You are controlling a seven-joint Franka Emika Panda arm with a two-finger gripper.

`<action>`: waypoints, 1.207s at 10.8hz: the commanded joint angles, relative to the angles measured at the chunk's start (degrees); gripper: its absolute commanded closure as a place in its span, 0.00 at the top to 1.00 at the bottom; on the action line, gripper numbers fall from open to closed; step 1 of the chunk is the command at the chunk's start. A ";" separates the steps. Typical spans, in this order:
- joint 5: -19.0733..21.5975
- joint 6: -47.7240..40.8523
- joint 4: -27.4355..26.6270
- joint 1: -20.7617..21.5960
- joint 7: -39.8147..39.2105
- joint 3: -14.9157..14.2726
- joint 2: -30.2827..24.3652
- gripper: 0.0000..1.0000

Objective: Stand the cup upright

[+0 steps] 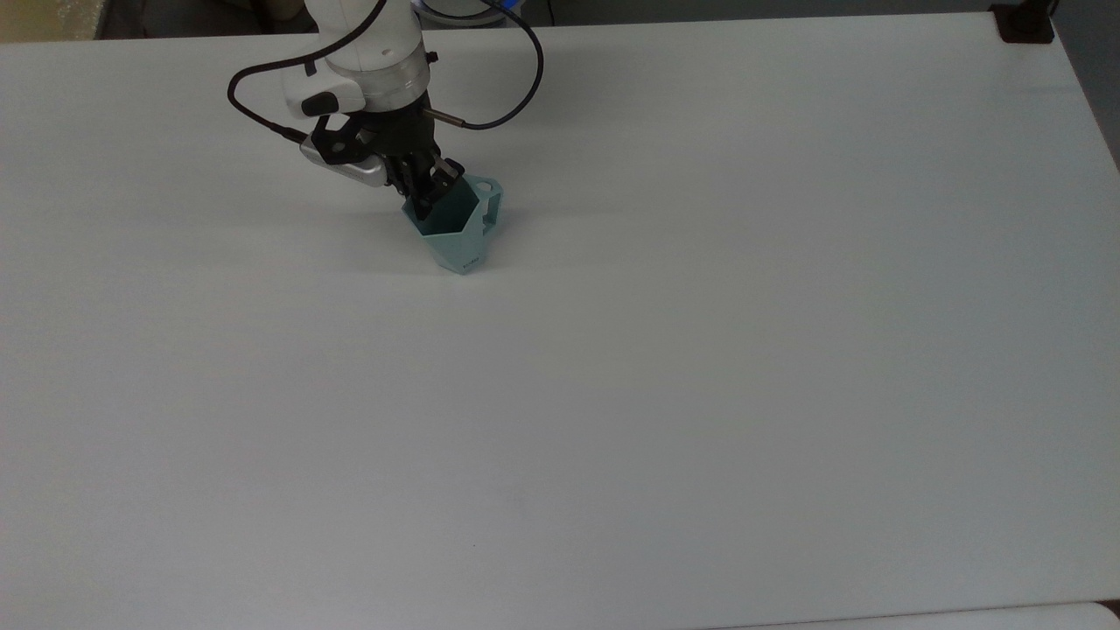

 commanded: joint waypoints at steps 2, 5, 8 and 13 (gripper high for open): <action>1.59 -1.64 0.94 0.88 -0.35 -0.49 -0.56 0.49; 1.59 -8.57 5.75 1.14 -1.23 -0.23 -3.10 1.00; 1.76 -23.05 23.46 0.97 -1.04 -0.32 -4.70 1.00; -0.34 -40.75 31.09 -1.76 -25.02 -0.58 -4.79 1.00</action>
